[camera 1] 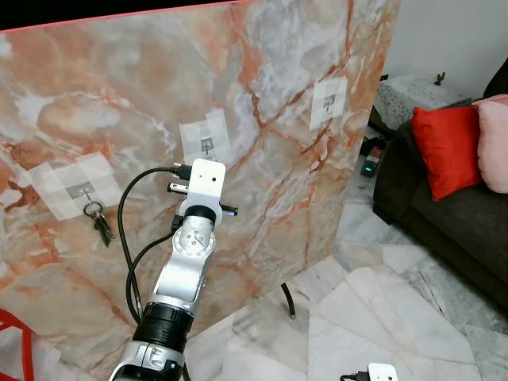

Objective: Hang keys on a hook

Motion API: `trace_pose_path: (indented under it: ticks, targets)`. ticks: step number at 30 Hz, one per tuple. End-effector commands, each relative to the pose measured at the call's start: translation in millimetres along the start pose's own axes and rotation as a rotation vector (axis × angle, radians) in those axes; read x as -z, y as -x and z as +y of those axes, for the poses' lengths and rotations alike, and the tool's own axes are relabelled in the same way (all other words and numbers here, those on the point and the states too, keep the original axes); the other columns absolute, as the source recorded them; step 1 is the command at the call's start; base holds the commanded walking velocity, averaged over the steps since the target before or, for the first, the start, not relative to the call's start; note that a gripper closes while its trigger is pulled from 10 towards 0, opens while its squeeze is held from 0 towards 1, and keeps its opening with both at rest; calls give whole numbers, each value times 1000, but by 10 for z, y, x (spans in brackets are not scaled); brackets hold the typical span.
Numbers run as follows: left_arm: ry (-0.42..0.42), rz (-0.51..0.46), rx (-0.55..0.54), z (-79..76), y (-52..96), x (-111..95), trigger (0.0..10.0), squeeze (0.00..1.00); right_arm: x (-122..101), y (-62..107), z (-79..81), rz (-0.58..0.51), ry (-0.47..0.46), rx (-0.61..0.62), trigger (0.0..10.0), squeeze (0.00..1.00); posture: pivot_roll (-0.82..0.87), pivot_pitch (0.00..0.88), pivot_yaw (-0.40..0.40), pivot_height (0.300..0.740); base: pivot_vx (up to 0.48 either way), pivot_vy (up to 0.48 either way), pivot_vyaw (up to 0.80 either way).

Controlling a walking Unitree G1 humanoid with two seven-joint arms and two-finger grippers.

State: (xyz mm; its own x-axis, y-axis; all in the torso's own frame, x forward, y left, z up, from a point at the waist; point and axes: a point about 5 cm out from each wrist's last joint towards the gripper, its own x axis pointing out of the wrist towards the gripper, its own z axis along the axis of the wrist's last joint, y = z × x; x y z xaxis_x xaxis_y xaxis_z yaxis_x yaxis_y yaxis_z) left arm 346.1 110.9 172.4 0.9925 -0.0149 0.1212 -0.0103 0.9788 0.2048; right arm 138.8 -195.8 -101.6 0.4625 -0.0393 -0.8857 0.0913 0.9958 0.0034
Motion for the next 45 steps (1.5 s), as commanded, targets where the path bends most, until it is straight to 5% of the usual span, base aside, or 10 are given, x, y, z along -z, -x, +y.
trace_pose_path:
  ticks: [1,45]
  targets:
    - [21,-18,-4,-11,-38,-112,10000,0,-12,-1,1,-7,0,2,10000,0,-11,0,-33,722,0,0,0]
    - [-42,126,-68,-69,-226,-125,10000,0,-20,-4,12,-7,-15,3,10000,0,-18,0,-21,722,0,0,0]
